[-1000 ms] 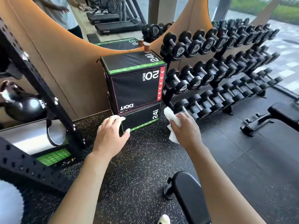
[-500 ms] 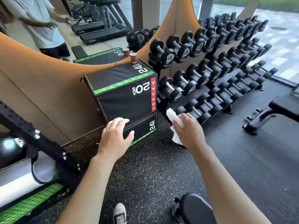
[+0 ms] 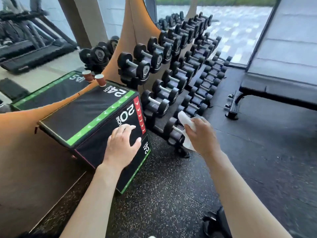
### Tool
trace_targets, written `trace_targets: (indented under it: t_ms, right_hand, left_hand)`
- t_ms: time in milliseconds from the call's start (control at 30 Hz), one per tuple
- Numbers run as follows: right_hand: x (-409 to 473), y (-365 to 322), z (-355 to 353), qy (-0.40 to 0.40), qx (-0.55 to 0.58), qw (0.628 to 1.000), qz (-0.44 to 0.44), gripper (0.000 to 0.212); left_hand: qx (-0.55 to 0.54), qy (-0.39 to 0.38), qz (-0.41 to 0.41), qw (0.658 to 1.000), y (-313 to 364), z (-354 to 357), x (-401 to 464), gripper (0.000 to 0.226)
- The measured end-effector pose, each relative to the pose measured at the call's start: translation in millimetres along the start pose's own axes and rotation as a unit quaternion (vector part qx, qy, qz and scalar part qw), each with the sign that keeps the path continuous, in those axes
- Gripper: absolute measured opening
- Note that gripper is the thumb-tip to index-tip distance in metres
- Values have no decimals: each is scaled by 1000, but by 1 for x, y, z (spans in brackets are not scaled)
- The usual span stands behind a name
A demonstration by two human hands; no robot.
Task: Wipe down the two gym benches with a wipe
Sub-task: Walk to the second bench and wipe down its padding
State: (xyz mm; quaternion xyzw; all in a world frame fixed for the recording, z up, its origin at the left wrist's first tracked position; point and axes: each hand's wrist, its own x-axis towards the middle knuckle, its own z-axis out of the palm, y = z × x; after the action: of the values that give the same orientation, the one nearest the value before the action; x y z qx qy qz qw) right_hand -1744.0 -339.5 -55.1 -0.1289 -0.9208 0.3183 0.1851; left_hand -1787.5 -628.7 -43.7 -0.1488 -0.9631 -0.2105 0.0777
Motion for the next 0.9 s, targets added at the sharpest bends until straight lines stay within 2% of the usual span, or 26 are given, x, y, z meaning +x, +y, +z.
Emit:
trace_targets:
  t_ms: [167, 533, 900]
  right_hand:
    - [2, 5, -8, 33, -36, 998, 33, 20]
    - [30, 44, -30, 101, -42, 990, 94, 21]
    - [143, 131, -70, 136, -25, 984, 108, 18]
  left_hand:
    - [-39, -14, 50, 998, 0, 10, 42, 48]
    - [-79, -63, 129, 986, 38, 53, 109, 50]
    - [-63, -62, 160, 983, 127, 97, 211, 51]
